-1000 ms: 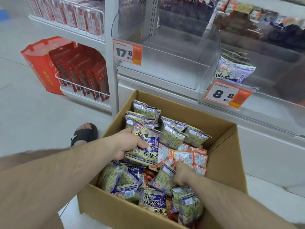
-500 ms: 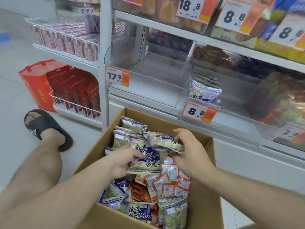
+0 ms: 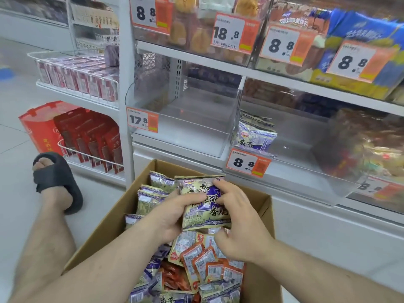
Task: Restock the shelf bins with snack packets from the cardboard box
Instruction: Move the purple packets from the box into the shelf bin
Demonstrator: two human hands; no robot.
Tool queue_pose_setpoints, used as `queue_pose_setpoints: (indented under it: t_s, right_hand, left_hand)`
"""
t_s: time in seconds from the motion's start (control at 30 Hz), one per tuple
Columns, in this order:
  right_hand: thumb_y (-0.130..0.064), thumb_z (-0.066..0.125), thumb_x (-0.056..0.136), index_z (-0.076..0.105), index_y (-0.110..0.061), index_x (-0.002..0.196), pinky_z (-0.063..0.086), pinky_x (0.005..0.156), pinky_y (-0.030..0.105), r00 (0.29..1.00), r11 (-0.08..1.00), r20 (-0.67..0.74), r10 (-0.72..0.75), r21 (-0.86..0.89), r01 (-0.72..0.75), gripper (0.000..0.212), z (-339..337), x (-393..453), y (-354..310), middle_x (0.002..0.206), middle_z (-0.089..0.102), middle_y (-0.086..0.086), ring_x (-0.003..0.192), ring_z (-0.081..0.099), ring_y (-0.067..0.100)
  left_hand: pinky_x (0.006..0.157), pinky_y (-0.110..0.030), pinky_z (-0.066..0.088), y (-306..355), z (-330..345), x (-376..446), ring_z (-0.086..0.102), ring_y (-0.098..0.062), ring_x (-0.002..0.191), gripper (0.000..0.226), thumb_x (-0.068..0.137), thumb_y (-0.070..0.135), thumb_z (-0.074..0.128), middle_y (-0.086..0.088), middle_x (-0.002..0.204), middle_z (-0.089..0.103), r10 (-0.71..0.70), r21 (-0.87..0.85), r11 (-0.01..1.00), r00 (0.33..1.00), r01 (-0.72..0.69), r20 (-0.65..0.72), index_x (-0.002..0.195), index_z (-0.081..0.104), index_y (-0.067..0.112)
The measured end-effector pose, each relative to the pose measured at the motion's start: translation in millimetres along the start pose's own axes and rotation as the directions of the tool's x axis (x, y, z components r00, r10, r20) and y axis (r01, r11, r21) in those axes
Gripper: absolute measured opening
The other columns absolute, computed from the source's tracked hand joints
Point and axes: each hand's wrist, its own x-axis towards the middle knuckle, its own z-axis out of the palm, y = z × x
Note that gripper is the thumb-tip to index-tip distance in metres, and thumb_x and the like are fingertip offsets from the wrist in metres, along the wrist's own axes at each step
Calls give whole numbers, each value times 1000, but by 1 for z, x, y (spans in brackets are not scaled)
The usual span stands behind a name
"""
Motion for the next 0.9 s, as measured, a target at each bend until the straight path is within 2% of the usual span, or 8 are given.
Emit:
queue_pose_setpoints:
  t_s: [0.13,0.23,0.3,0.4,0.47,0.57,0.73,0.9]
  right_hand:
    - [-34,68,72,49,-37,115,33,100,9,938,930,-93,334,194,-312,47,-28,12,-8,133,46,-20,122,40,-13]
    - [-36,82,76,44,-31,126,46,75,20,781,717,35,624,371,-589,63,-49,25,-8,111,59,-11,90,58,2]
    - [-27,80,79,45,-21,129,52,65,24,718,546,188,670,530,-649,61,-61,31,-4,104,68,1,83,68,11]
    - [-11,74,85,52,-9,124,60,79,48,674,382,309,671,635,-671,45,-79,37,3,103,75,9,92,73,28]
    - [-8,71,87,57,-5,122,59,78,47,669,325,322,670,682,-655,37,-93,42,8,104,75,11,94,73,32]
    - [-10,69,89,61,-8,117,51,75,39,678,366,242,694,693,-621,30,-115,49,17,101,76,10,88,71,28]
    - [2,66,87,61,-10,111,57,69,35,680,511,-154,717,779,-363,27,-179,74,42,101,75,10,88,73,26]
    - [5,67,86,58,-22,96,53,57,27,628,584,-300,718,751,-308,30,-205,73,65,90,72,4,74,71,18]
  left_hand:
    - [56,-40,59,12,5,0,73,-33,73,63,62,-3,78,-19,89,75,109,58,993,993,-107,-42,113,47,16]
    - [58,-40,60,22,15,1,73,-33,75,76,56,-7,84,-18,90,76,157,112,981,988,-157,9,119,46,14]
    - [66,-45,60,28,26,4,73,-37,82,78,53,-4,84,-21,97,74,168,167,970,984,-176,61,121,48,11]
    - [75,-50,60,38,43,12,72,-39,89,79,49,5,87,-23,103,73,165,211,960,979,-187,118,120,53,8]
    - [77,-48,60,47,58,17,72,-37,89,74,52,15,93,-22,104,73,194,243,944,971,-224,143,117,58,7]
    - [78,-41,59,65,79,25,73,-27,85,66,63,31,85,-14,99,76,263,233,935,964,-266,47,118,56,10]
    - [92,-31,43,95,84,40,61,-5,90,49,75,39,79,7,104,68,393,344,882,905,-322,-161,110,51,21]
    - [69,-24,51,105,83,46,73,-8,76,28,83,22,77,0,93,77,376,421,855,921,-302,-102,104,59,20]
